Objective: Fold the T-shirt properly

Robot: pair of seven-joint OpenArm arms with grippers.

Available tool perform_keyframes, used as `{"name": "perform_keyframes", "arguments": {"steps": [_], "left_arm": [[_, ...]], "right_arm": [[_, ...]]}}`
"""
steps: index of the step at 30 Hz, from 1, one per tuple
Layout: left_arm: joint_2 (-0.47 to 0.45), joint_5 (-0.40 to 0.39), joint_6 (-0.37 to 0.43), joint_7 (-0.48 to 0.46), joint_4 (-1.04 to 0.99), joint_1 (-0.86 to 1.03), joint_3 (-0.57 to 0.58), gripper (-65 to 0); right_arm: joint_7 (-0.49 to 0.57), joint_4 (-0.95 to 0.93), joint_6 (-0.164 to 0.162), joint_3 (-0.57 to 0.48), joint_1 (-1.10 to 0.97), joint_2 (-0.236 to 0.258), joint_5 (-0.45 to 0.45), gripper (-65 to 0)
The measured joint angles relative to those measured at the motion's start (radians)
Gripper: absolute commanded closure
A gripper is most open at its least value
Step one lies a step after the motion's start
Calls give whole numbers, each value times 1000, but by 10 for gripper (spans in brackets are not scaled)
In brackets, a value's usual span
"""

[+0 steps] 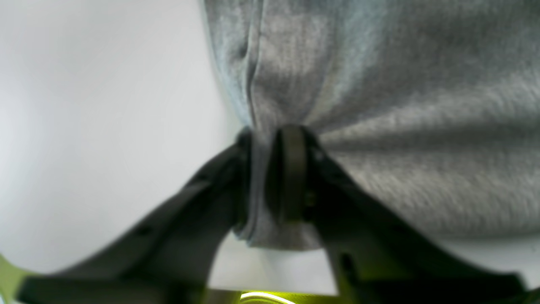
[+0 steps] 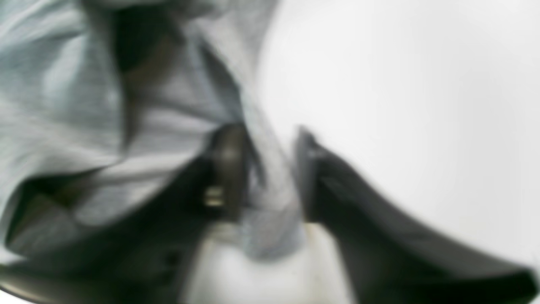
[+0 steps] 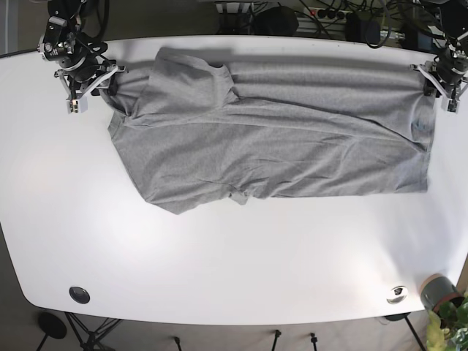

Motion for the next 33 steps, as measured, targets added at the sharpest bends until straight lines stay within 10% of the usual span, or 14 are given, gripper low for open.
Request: {"name": "perform_keyframes", "arguments": {"steps": [7,17,33], "left_arm": [[39,20,8,24,79,3,-22,-276],[69,22,8,24,154,-2,-48,-275],[77,23,8,26,152,-27,-40,-275]], "right_arm": [[-9,158,12,45,-51,-83,-6,-415],[-93,187,226,61,-67,-122,169,-415],[-95,16,221,50,79,-120,193,-415]]}}
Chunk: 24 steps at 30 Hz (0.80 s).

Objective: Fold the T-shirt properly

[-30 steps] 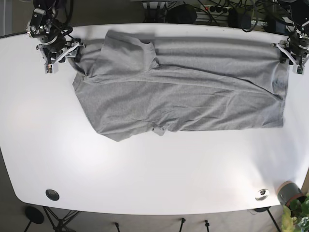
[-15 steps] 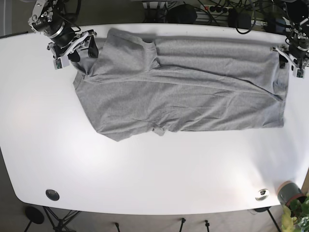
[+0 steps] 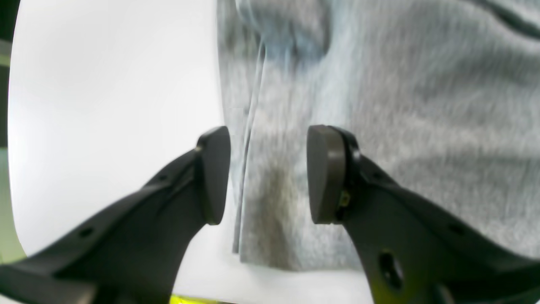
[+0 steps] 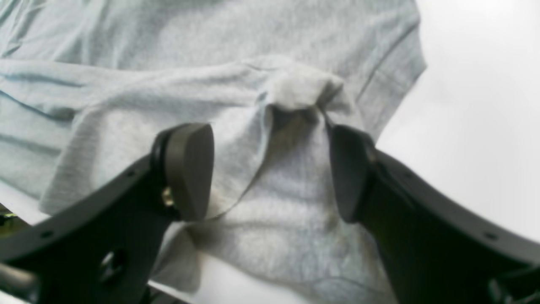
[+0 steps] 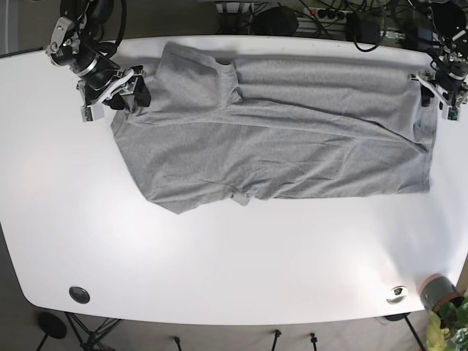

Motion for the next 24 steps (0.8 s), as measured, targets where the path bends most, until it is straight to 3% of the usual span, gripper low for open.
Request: {"name": "perform_keyframes", "arguments": {"steps": [10,14,18,21,24], "left_arm": [[0,-1,0,-1,0,-2,0,-275],[0,-1,0,-1,0,-3,1,-275],[0,-1,0,-1,0,-3,1,-274],[0,-1,0,-1,0,-3,1,-274],[0,-1,0,-1,-1,-3,1,-274]], "right_arm": [[8,-76,-3,-115,44,-3,-2,-400],[18,-116,0,-130,72,-3,9,-247],[18,-134,-4,-131,80,-3,0,-11],[15,-132,-4,-134,72,-1,1,-51],[-7,-85,-4,-132,69,0,-15,-33]]}}
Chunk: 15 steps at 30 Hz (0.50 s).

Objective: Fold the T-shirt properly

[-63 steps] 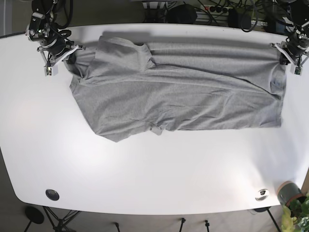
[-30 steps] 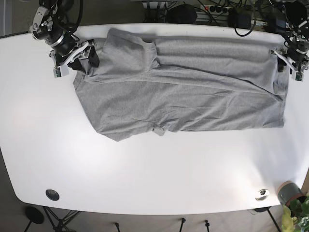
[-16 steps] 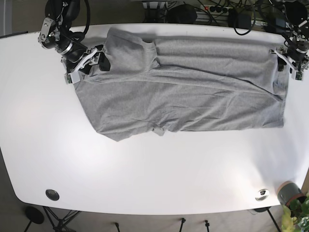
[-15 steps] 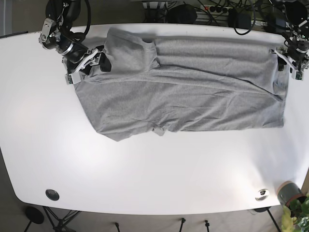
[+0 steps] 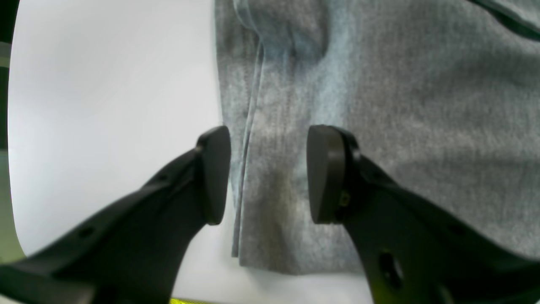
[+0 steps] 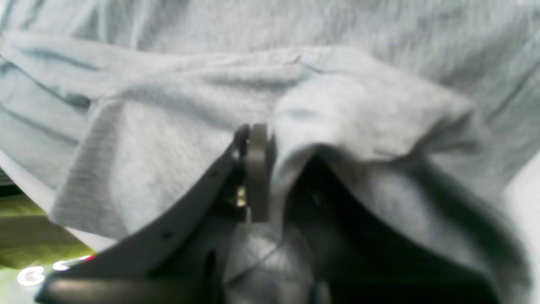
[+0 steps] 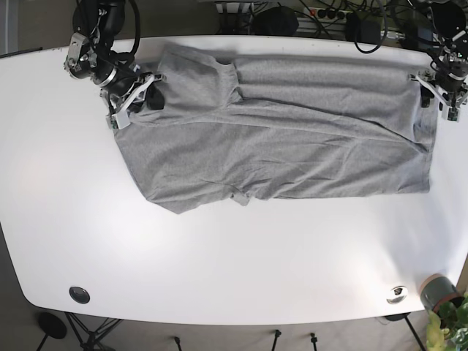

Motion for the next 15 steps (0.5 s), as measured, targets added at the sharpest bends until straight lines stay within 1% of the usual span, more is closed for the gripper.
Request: {"name": "perform_keyframes", "arguments": {"steps": [4,8,15], "left_arm": [[0,0,0,0,-1,0,0,-274],[0,0,0,0,-1,0,0,-274],[0,0,0,0,-2,0,0,-274]], "right_arm": [[-4,62,0,-2,11,5,20,-30],[-74,72,0,0,46,5,10,-30],[-73,-1,0,2,131,51,12,-30]]}}
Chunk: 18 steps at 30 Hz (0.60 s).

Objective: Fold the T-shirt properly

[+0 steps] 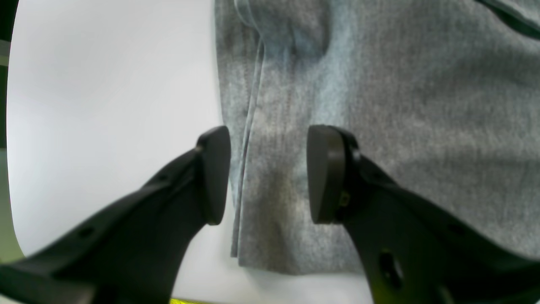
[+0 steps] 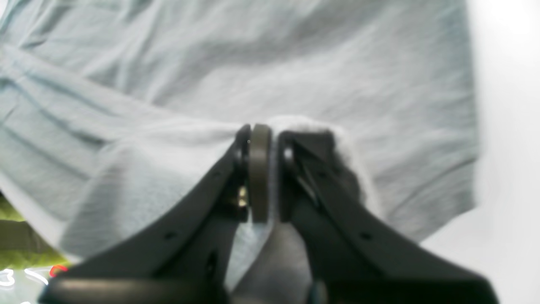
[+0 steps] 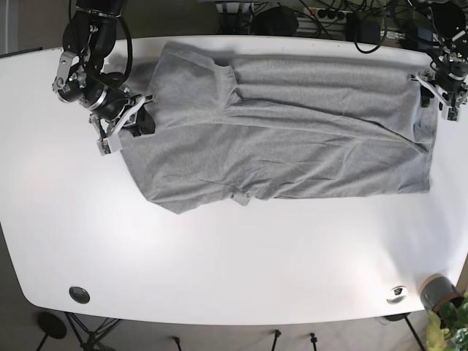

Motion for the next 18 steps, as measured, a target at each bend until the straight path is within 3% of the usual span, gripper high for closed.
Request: {"name": "perform_keyframes", "arguments": {"steps": [18], "left_arm": [[-6,2,0,-1,-72,0,-1,-274]], "right_arm": [[-1,-162,0,-9,109,68,-5,-33]]}}
